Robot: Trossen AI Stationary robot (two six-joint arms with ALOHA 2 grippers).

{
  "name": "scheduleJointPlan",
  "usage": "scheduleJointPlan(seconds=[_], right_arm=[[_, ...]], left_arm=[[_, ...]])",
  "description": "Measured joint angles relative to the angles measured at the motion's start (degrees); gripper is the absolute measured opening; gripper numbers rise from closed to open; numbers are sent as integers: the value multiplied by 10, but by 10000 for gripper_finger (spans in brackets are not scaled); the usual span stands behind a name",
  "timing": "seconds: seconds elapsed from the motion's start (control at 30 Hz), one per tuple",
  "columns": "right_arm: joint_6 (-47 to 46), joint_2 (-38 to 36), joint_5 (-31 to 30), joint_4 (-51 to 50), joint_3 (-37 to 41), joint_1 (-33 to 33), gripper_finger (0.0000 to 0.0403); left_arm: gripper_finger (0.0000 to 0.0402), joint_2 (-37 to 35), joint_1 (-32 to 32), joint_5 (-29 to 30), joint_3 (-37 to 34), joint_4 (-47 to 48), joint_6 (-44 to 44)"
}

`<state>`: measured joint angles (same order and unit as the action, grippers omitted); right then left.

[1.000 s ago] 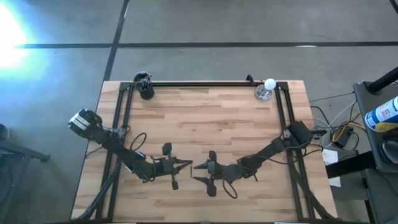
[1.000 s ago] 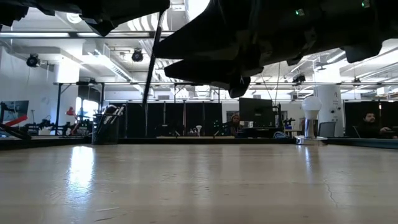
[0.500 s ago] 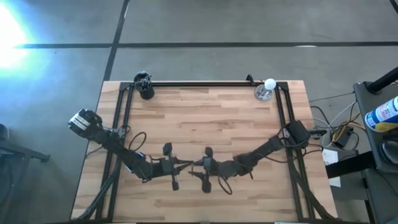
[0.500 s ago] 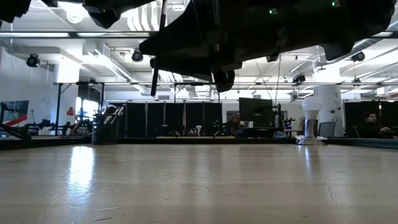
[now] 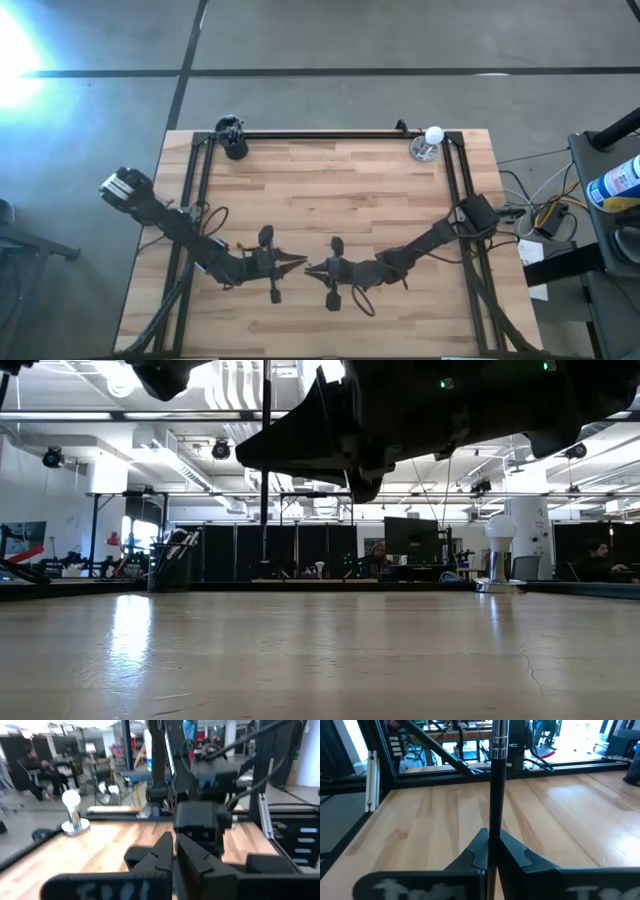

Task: Pick & Place Makeup Supplies
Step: Put the makeup brush into the makeup holder

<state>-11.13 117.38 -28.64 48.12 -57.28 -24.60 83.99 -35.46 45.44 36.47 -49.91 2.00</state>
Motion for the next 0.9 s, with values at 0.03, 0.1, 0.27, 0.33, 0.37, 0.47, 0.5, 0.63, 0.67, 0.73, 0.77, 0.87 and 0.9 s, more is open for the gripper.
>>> scheduleJointPlan(seconds=[0.03, 0.1, 0.27, 0.33, 0.37, 0.47, 0.5, 0.63, 0.67, 0.73, 0.77, 0.87, 0.9], right_arm=[[2, -1, 0, 0, 0, -1, 14], [4, -2, 0, 2, 1, -2, 14], [7, -4, 0, 5, 1, -3, 14], [9, -5, 0, 7, 1, -3, 13], [9, -5, 0, 8, 1, -3, 13], [12, -6, 0, 13, 1, -3, 13], [14, -6, 0, 15, 1, -4, 13], [18, -6, 2, 18, 1, -4, 13], [18, -6, 2, 18, 1, -4, 13], [19, -6, 3, 18, 1, -4, 13], [20, -6, 3, 19, 0, -4, 13], [21, -6, 4, 19, -1, -4, 13], [21, -6, 4, 19, -1, -4, 13]], left_arm=[[23, -8, 0, -3, -1, 20, -14], [43, -21, -2, -7, -1, 55, -36], [94, -20, -2, -52, -11, 79, -76], [107, -10, -2, -95, -24, 56, -77], [112, -4, -2, -109, -32, 36, -75], [120, 11, -2, -119, -53, -30, -66], [122, 15, 0, -119, -59, -43, -66], [122, 28, 14, -119, -67, -62, -72], [122, 32, 19, -124, -65, -63, -76], [122, 41, 27, -139, -58, -61, -81], [122, 46, 32, -146, -54, -61, -81], [122, 55, 45, -163, -42, -64, -81], [122, 58, 48, -168, -40, -64, -79]])
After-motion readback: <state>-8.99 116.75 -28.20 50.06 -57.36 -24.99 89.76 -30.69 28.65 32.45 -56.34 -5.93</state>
